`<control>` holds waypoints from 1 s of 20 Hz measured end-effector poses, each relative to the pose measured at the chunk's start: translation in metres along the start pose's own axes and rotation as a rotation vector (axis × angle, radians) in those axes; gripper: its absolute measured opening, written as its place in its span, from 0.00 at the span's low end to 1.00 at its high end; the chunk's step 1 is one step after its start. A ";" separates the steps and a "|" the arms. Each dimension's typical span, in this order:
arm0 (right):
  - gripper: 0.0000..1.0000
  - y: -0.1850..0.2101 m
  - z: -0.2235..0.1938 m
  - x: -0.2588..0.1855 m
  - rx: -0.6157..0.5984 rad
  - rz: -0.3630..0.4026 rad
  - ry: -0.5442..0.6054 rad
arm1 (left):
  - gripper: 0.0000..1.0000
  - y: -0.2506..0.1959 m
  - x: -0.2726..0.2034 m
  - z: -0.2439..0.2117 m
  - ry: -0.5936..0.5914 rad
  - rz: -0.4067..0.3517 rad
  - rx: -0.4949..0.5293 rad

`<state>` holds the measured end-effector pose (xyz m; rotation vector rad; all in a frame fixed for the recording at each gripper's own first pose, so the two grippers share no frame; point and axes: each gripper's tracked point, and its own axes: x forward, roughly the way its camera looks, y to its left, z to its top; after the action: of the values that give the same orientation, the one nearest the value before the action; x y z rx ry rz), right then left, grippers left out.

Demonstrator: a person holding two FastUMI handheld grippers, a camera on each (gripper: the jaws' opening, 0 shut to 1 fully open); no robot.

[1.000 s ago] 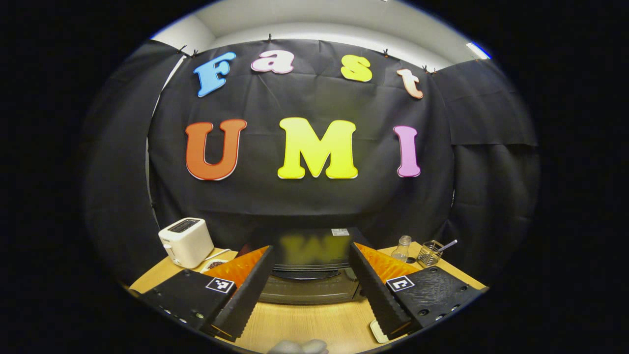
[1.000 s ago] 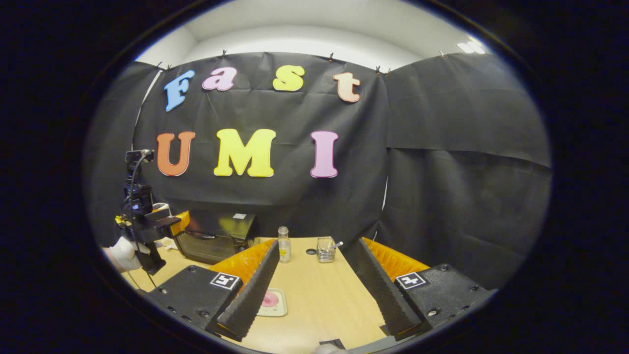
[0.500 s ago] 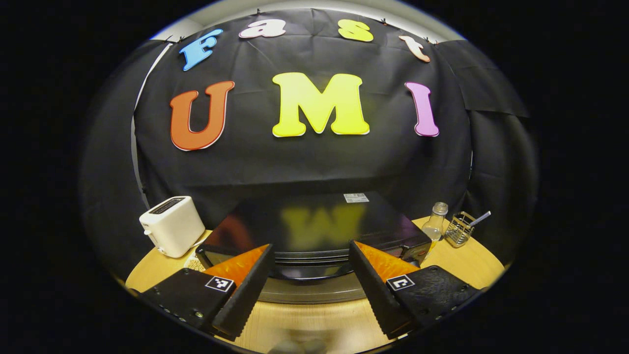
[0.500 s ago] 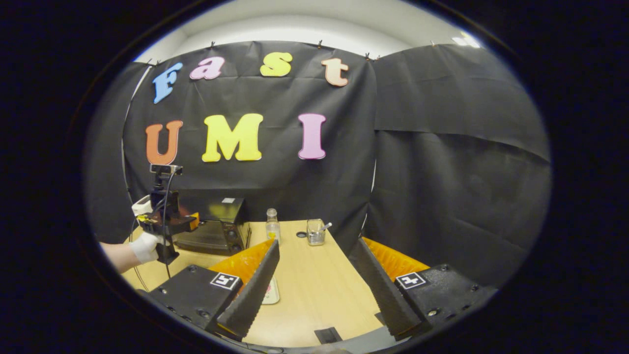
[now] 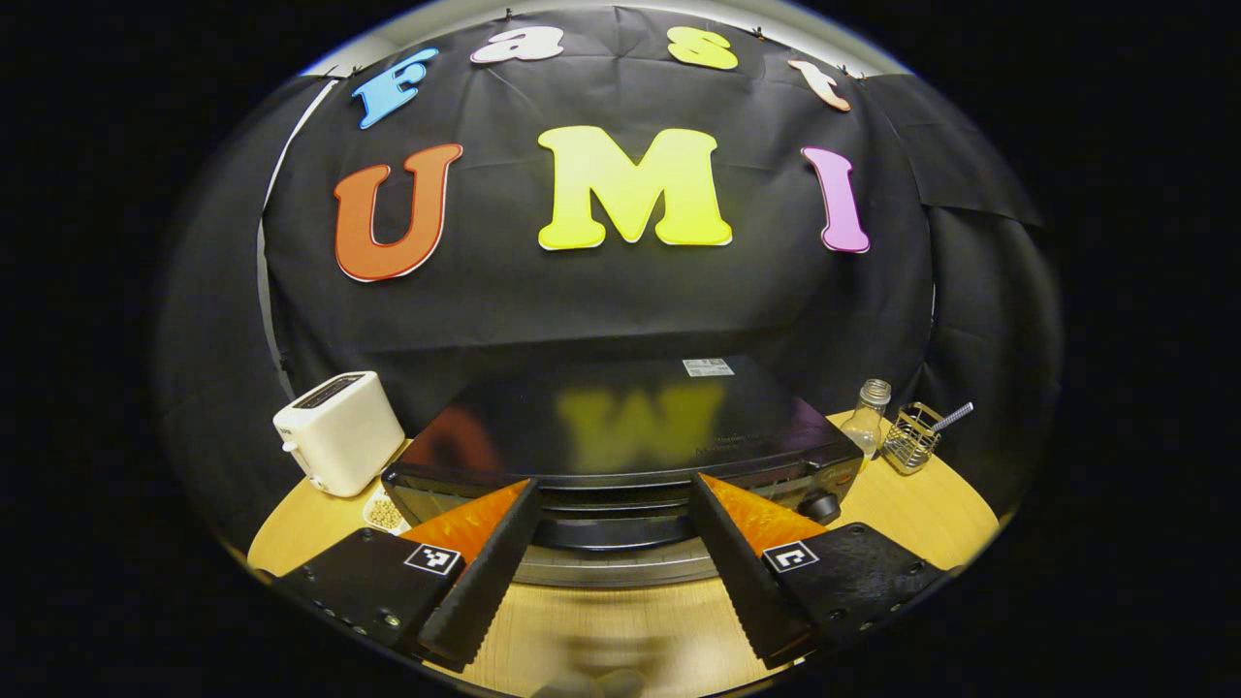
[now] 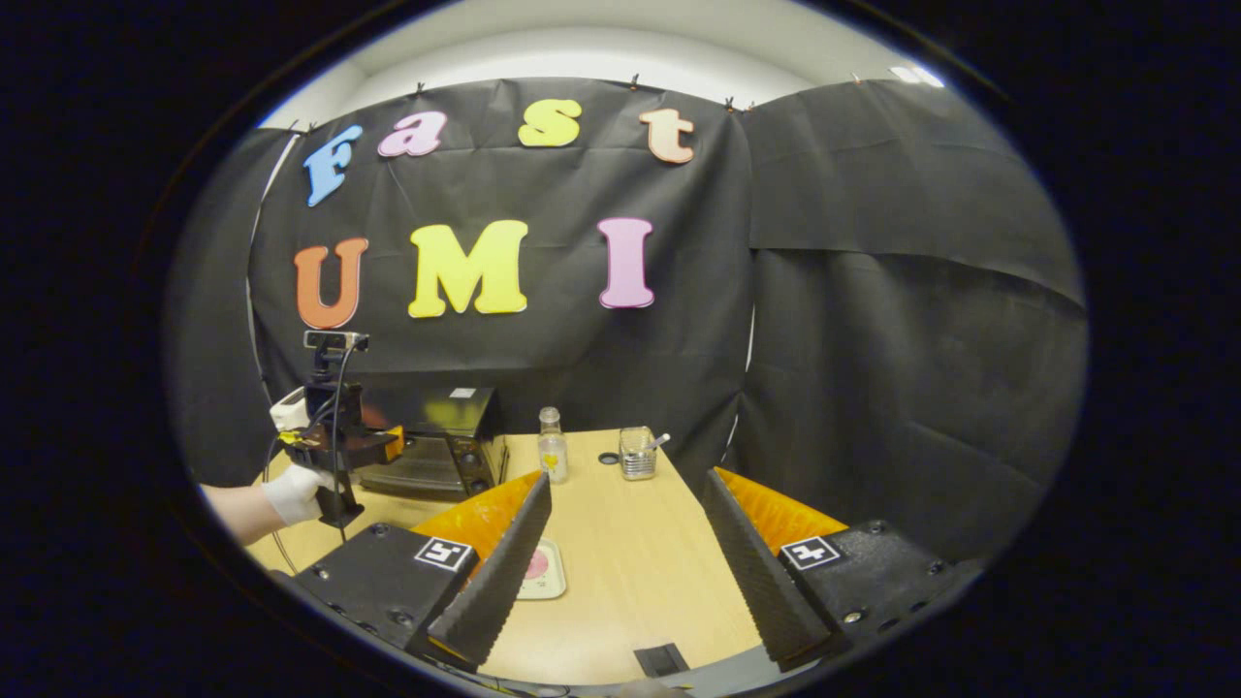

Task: Open the electric oven with the left hand, put the food in, and close the electric oven.

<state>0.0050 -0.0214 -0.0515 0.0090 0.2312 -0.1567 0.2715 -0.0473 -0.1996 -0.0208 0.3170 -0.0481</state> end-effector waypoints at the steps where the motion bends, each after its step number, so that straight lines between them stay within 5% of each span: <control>1: 0.96 0.003 0.000 -0.001 -0.002 0.012 -0.003 | 0.97 -0.001 -0.004 -0.003 0.001 0.001 -0.003; 20: 1.00 -0.003 -0.038 -0.031 0.008 0.041 0.044 | 0.97 -0.013 -0.089 -0.127 0.208 -0.017 -0.019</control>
<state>-0.0341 -0.0183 -0.0815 0.0248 0.2741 -0.1166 0.1471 -0.0570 -0.2922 -0.0372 0.5256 -0.0649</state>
